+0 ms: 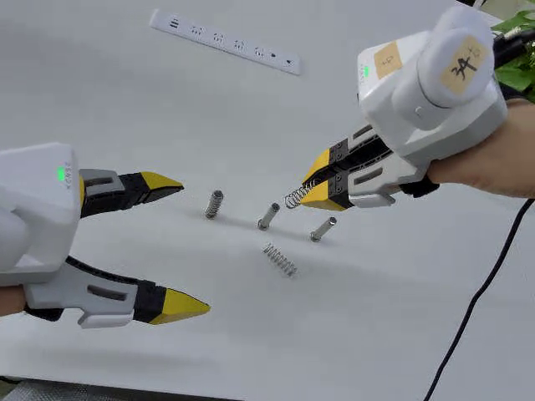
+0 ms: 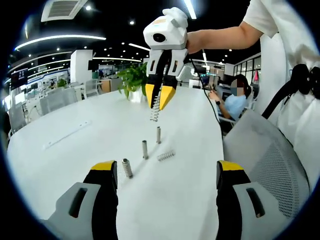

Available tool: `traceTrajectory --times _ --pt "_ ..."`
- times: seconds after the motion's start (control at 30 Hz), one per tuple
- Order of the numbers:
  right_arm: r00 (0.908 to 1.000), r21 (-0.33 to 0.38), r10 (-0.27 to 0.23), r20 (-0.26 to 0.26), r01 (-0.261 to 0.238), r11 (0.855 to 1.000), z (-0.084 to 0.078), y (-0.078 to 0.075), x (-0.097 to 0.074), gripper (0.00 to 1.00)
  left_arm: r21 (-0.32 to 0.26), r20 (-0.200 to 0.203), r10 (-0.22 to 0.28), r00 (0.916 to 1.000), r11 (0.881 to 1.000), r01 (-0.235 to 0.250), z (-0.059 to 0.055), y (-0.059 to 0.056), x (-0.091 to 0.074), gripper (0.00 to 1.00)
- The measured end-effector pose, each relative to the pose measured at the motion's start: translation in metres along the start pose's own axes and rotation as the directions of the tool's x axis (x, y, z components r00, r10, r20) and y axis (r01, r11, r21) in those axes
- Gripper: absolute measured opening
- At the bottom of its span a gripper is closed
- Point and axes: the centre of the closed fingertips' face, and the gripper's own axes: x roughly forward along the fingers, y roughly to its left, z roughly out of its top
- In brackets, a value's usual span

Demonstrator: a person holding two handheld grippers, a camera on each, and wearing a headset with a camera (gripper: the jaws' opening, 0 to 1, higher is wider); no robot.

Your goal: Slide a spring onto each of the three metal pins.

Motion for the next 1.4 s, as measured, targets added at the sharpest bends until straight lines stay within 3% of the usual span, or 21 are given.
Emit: traceTrajectory --times 0.23,0.43,0.77,1.4 --pt "0.9995 0.011 -0.006 -0.031 0.006 1.0 -0.007 -0.013 0.013 0.06 -0.016 0.02 0.004 0.9998 1.0 -0.004 -0.003 0.005 -0.001 0.89" --pt "0.9982 0.013 0.007 -0.059 -0.007 1.0 -0.011 -0.014 0.024 0.06 -0.026 0.027 0.008 0.9996 1.0 -0.008 -0.007 0.008 0.0 0.95" --pt "0.9945 -0.005 0.019 -0.103 -0.02 1.0 -0.015 -0.014 0.036 0.06 -0.05 0.047 0.008 0.9989 0.999 -0.005 -0.011 0.009 -0.001 0.94" --pt "0.9901 -0.005 0.041 -0.134 -0.042 0.999 -0.023 -0.018 0.047 0.06 -0.069 0.064 0.005 0.9979 0.998 0.0 -0.012 0.011 0.002 0.93"
